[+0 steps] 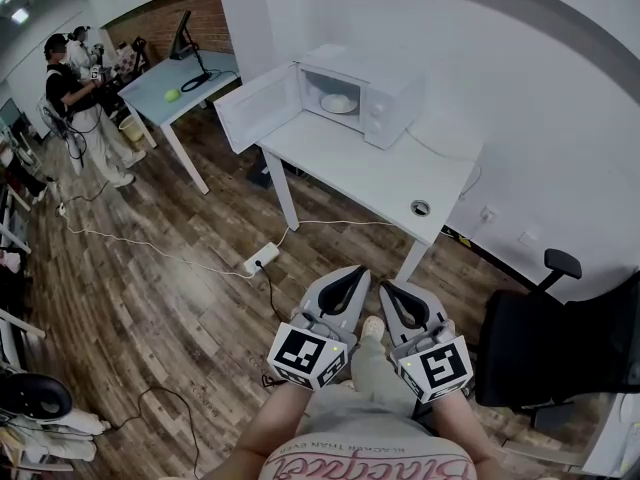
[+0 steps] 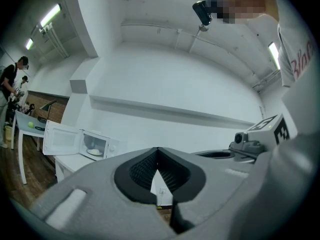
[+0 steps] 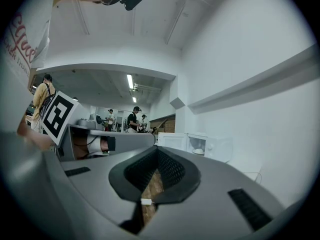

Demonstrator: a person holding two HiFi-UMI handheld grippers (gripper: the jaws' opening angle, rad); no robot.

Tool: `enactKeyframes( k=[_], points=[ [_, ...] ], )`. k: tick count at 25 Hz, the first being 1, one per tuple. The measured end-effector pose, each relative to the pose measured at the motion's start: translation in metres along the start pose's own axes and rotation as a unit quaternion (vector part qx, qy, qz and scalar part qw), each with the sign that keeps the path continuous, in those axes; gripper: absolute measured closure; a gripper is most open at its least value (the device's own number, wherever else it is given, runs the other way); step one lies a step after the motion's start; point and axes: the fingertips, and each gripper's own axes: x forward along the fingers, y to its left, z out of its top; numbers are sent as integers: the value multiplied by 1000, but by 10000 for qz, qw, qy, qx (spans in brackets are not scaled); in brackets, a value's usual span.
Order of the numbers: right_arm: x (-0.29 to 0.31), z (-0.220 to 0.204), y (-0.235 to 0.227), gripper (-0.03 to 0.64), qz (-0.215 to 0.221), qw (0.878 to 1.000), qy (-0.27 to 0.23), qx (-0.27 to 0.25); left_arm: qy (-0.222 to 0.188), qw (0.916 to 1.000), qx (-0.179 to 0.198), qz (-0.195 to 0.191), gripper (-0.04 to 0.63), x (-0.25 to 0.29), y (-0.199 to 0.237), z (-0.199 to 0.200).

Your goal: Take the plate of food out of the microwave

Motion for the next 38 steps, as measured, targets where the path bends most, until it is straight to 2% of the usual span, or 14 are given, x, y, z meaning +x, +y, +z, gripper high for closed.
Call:
enactKeyframes(
  k=[10, 18, 38],
  points=[
    [22, -4, -21, 607, 39, 9999, 0, -93, -20, 10000, 62, 71, 594, 22, 19, -2],
    [49, -7, -41, 607, 208, 9997, -54, 107, -30, 9998, 89, 153, 594, 50, 39, -5],
    [153, -6, -124, 607, 565, 9979, -169, 271, 135, 9987, 78, 484, 594, 143, 125, -9]
  ],
)
